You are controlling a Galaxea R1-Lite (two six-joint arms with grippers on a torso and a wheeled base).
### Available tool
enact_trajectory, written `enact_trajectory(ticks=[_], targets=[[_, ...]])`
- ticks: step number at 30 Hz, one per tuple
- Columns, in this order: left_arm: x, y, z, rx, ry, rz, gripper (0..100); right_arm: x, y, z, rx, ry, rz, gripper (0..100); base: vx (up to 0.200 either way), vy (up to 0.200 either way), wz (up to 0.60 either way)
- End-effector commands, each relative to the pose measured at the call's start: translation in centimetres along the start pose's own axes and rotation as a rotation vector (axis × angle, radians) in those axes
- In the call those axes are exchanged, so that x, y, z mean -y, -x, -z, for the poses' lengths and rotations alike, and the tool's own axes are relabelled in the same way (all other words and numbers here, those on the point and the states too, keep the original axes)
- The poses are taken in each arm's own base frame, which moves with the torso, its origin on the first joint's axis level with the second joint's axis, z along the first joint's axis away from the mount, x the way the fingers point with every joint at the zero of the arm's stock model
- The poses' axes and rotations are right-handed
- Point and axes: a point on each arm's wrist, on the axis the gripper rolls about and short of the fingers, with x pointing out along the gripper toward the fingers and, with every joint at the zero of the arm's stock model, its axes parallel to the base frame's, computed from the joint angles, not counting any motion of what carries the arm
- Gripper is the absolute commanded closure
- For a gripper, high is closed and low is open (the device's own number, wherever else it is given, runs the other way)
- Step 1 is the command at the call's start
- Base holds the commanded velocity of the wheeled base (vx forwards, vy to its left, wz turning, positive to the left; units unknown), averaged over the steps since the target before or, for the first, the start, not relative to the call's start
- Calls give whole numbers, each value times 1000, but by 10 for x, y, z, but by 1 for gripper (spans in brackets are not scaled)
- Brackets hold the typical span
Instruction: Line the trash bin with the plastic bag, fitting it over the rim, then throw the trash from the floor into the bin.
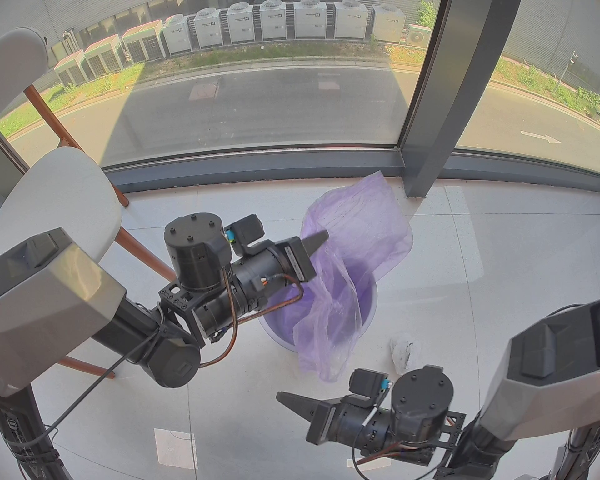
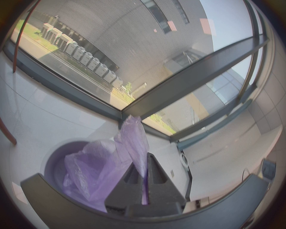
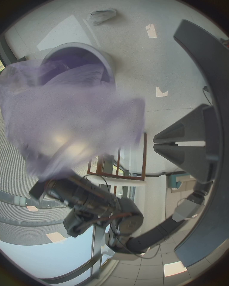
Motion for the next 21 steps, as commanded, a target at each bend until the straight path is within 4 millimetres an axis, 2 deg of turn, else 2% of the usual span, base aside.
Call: enact_trajectory(ticks=[1, 6, 11, 16, 17, 21], targets=[[-17, 20, 16, -107, -52, -16, 100, -26, 40, -4, -26, 11, -72, 100, 0, 0, 0], [-19, 23, 19, -135, -144, -1, 100, -48, 75, -21, 12, 15, -203, 100, 0, 0, 0], [-22, 29, 10, -153, -164, 58, 100, -55, 101, -40, 89, 8, -244, 100, 0, 0, 0], [-21, 36, 6, -202, -269, 103, 100, -42, 105, -67, 203, -7, -194, 100, 0, 0, 0], [-20, 38, 7, -241, -331, 105, 100, -34, 103, -83, 270, -8, -164, 100, 0, 0, 0], [-10, 42, 10, -316, -462, 120, 100, -18, 93, -103, 333, -13, -102, 100, 0, 0, 0]])
